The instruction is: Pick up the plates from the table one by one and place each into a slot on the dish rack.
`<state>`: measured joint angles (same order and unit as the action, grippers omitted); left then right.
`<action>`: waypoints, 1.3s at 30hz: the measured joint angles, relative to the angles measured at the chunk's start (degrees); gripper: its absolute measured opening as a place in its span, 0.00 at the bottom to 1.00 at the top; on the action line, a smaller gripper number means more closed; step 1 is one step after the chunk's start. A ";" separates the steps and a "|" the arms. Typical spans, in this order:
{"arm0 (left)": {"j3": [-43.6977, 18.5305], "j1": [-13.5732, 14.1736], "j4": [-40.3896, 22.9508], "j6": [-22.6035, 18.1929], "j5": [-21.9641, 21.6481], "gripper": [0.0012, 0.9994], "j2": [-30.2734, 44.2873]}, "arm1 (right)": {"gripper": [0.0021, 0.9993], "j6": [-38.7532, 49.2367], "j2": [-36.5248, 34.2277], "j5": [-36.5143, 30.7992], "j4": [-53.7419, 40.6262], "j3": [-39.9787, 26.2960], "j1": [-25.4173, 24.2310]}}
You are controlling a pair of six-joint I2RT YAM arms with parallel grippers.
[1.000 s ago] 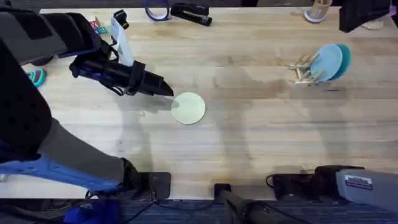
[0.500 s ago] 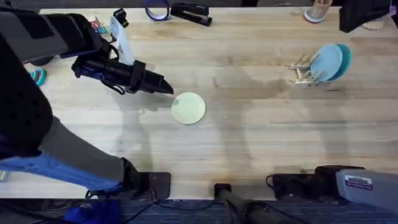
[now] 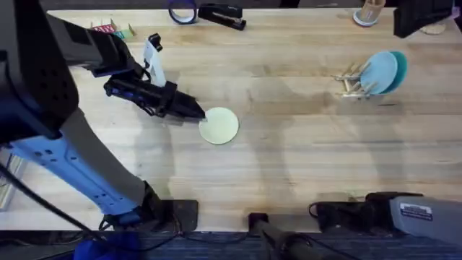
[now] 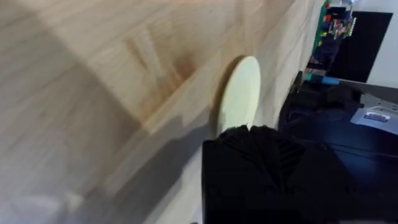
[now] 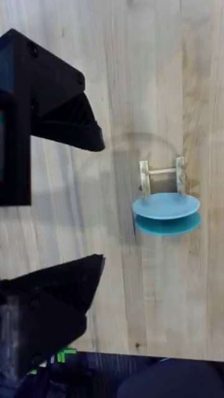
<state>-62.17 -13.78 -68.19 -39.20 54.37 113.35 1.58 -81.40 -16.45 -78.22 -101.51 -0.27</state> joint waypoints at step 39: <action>-0.71 2.61 2.43 3.39 0.44 0.04 5.19 | 1.00 -9.25 -0.85 34.27 -0.62 16.27 7.89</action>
<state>-62.88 -11.17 -65.76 -35.81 54.81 118.54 -7.66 -82.26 17.82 -78.83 -85.25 7.62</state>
